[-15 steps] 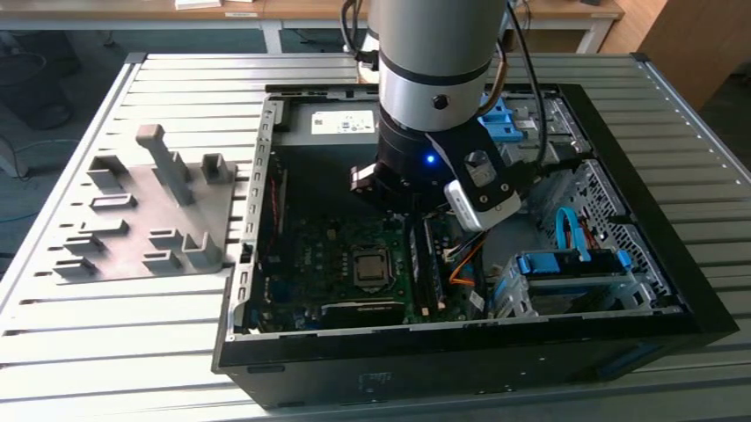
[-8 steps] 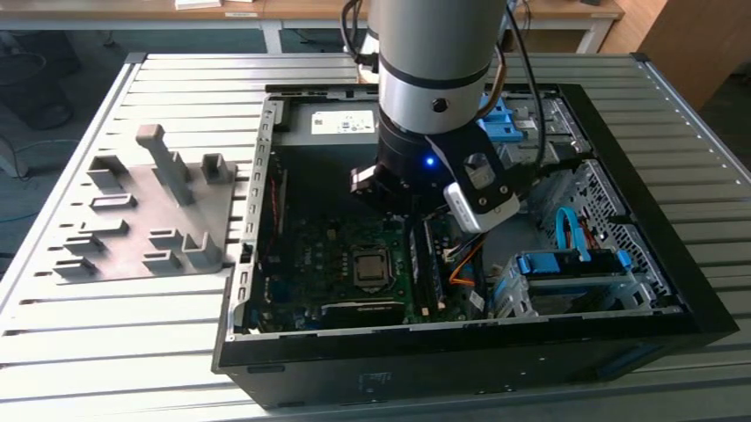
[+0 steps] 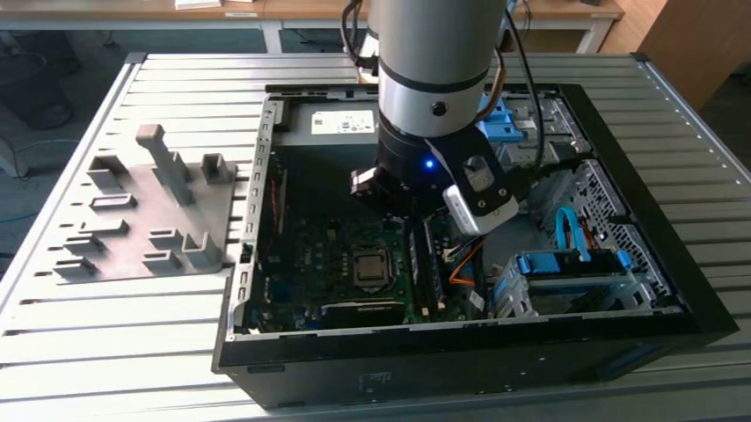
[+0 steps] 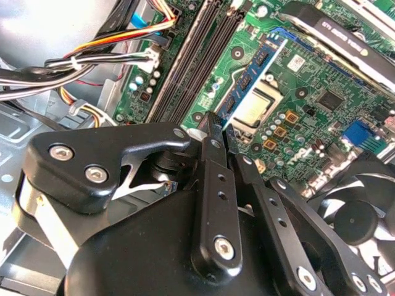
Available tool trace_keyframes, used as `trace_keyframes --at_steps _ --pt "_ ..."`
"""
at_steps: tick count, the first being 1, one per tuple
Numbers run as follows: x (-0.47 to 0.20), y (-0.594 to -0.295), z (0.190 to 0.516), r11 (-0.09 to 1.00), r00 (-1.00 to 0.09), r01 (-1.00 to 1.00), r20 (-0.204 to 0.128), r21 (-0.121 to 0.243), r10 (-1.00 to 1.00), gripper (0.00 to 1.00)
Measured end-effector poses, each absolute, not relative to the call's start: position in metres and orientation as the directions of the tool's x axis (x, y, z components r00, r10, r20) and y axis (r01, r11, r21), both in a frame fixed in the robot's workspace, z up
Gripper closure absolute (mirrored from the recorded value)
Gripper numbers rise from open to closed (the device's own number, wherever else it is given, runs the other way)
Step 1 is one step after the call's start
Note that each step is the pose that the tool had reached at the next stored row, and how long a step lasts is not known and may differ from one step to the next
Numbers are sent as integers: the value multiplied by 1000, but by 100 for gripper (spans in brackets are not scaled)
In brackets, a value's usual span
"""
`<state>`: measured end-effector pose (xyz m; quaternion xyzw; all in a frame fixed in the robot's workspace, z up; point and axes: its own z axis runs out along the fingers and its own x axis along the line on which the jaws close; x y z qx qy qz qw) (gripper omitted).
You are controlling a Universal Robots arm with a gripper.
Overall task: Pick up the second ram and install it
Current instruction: 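Insert the second ram into the second slot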
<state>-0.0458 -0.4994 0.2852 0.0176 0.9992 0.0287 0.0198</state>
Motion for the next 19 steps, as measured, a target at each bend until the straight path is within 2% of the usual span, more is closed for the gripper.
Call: trace_keyframes --at_steps 19 --pt "-46 -499 278 998 -999 34 -39 58 36 86"
